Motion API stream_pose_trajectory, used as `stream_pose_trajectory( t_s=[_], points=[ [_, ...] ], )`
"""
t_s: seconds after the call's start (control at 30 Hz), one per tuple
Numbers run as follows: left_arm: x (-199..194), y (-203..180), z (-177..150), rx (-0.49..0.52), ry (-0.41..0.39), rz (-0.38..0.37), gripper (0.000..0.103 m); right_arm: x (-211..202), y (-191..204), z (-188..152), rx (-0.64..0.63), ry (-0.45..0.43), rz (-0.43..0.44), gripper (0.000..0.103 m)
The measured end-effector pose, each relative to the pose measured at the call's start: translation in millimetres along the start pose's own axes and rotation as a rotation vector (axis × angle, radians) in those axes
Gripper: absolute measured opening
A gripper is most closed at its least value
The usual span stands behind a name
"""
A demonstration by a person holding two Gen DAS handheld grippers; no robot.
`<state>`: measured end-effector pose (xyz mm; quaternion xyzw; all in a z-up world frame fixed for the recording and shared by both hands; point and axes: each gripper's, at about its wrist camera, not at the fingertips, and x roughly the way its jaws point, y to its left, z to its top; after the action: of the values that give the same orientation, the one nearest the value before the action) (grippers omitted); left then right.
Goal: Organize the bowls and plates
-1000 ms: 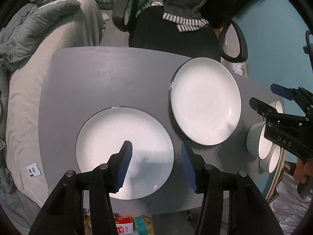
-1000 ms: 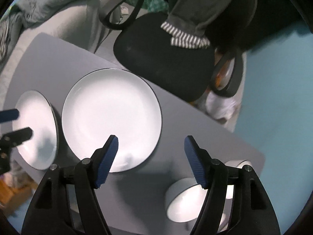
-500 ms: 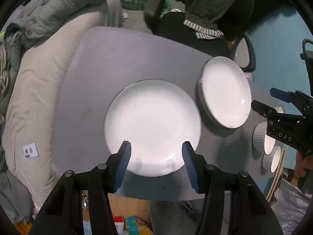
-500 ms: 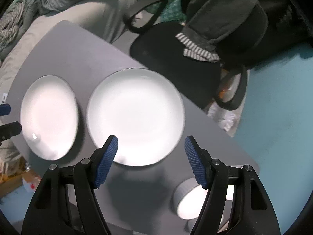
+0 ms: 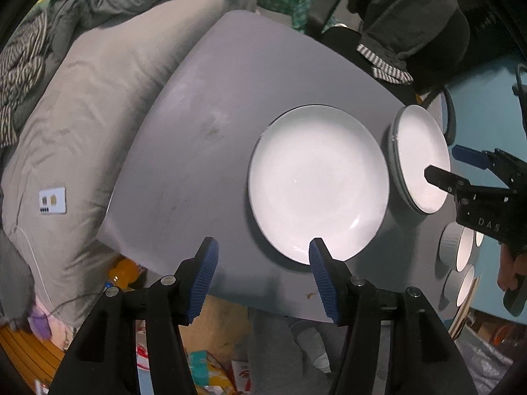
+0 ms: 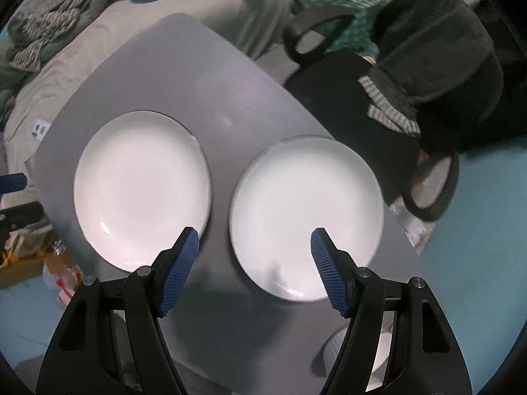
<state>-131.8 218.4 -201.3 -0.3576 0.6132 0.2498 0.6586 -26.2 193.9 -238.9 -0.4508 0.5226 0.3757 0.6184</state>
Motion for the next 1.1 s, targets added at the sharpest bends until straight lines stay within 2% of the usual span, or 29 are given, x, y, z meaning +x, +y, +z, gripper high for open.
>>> stream_pose_trajectory(
  t_s=[0.4, 0.63, 0.87, 1.03, 1.1],
  points=[
    [26, 33, 5, -0.112, 0.016, -0.029, 0.060, 33, 18, 54, -0.146, -0.007, 0.123, 0.070],
    [49, 37, 14, -0.126, 0.041, -0.039, 0.060, 57, 18, 74, -0.122, 0.035, 0.234, 0.070],
    [59, 35, 20, -0.146, 0.047, -0.071, 0.060, 71, 16, 75, -0.078, 0.058, 0.302, 0.069],
    [67, 34, 24, -0.144, 0.053, -0.088, 0.060, 80, 16, 71, -0.062, 0.092, 0.329, 0.047],
    [70, 35, 25, -0.146, 0.054, -0.092, 0.060, 82, 15, 69, -0.050, 0.105, 0.349, 0.043]
  ],
)
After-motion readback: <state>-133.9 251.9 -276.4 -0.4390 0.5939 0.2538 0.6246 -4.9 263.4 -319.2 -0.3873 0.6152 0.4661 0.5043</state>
